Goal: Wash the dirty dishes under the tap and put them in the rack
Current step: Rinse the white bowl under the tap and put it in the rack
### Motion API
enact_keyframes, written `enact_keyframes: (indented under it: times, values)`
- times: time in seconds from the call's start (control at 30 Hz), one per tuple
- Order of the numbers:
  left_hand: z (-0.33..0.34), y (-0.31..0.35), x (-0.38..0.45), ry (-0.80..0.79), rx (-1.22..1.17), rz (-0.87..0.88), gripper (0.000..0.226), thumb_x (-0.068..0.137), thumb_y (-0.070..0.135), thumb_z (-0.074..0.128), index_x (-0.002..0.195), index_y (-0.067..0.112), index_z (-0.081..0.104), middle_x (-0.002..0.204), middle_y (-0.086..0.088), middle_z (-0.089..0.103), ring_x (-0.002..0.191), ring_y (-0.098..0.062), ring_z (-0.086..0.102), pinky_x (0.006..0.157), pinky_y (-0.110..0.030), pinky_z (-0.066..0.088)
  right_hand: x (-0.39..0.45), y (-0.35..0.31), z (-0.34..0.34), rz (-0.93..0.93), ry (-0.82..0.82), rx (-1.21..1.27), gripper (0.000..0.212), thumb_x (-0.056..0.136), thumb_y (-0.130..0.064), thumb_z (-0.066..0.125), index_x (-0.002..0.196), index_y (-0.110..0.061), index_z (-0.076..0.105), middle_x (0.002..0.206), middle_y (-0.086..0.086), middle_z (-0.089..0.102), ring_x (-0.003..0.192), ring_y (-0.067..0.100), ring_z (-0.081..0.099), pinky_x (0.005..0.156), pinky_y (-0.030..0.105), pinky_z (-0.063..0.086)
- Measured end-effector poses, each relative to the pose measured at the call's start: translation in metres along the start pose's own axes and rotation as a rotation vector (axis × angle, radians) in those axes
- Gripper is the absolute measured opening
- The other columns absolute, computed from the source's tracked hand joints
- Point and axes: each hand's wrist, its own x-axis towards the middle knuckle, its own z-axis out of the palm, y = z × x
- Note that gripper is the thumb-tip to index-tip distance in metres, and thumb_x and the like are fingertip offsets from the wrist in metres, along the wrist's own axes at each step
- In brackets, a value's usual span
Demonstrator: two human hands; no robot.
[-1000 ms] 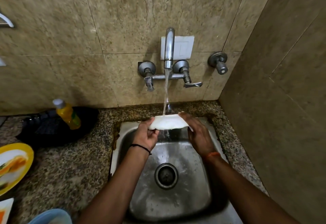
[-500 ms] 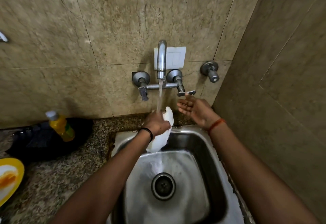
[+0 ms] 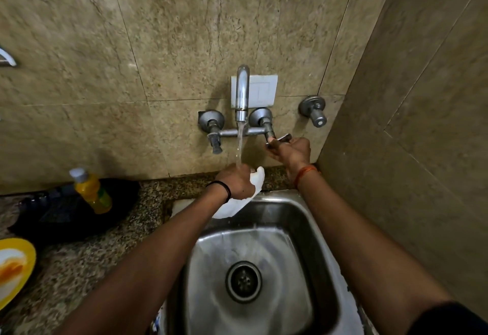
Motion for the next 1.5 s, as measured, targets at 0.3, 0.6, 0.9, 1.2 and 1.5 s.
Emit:
enact_keyframes:
  times: [0.3, 0.6, 0.9, 1.2, 1.5]
  values:
    - [0.004, -0.003, -0.009, 0.057, -0.085, -0.032, 0.04, 0.081, 0.019, 0.064, 0.12, 0.009, 0.06, 0.12, -0.013, 0.064, 0.107, -0.031, 0.06, 0.074, -0.027, 0.042, -0.032, -0.007, 0.007, -0.585, 0.213, -1.109, 0.031, 0.093, -0.031, 0.057, 0.111, -0.007, 0.061, 0.107, 0.015, 0.065, 0.098, 0.031, 0.064, 0.078, 0.035, 0.05]
    - [-0.005, -0.011, -0.03, 0.229, -0.071, 0.035, 0.043, 0.079, 0.024, 0.063, 0.12, 0.012, 0.063, 0.116, -0.011, 0.067, 0.104, -0.031, 0.061, 0.082, -0.034, 0.05, -0.061, -0.007, -0.021, -0.087, -0.206, -0.841, 0.062, 0.09, -0.056, 0.052, 0.126, -0.005, 0.054, 0.128, 0.015, 0.058, 0.11, 0.035, 0.058, 0.089, 0.038, 0.05]
    - [0.013, 0.007, -0.079, 0.451, 0.117, 0.348, 0.055, 0.084, 0.021, 0.057, 0.137, 0.029, 0.048, 0.123, -0.009, 0.065, 0.107, -0.032, 0.06, 0.088, -0.037, 0.05, -0.084, 0.009, -0.051, 0.509, -0.681, 0.175, 0.076, 0.083, -0.071, 0.047, 0.126, -0.008, 0.052, 0.112, 0.025, 0.067, 0.106, 0.042, 0.064, 0.087, 0.054, 0.054]
    - [0.064, 0.014, -0.119, 0.32, 0.274, 0.378, 0.069, 0.093, 0.022, 0.054, 0.152, 0.035, 0.019, 0.15, 0.003, 0.042, 0.112, -0.031, 0.06, 0.082, -0.036, 0.05, -0.129, 0.007, -0.063, -0.158, -0.274, -0.441, 0.051, 0.085, -0.006, 0.048, 0.136, -0.014, 0.045, 0.116, 0.013, 0.062, 0.103, 0.03, 0.06, 0.087, 0.047, 0.055]
    - [0.067, 0.027, -0.148, 0.315, -0.066, 0.086, 0.069, 0.089, 0.026, 0.061, 0.149, 0.022, 0.027, 0.132, -0.011, 0.059, 0.115, -0.028, 0.059, 0.094, -0.037, 0.05, -0.172, 0.014, -0.133, -0.939, -0.247, -1.013, 0.082, 0.087, -0.006, 0.061, 0.152, -0.021, 0.015, 0.145, 0.015, 0.042, 0.116, 0.03, 0.056, 0.091, 0.037, 0.052]
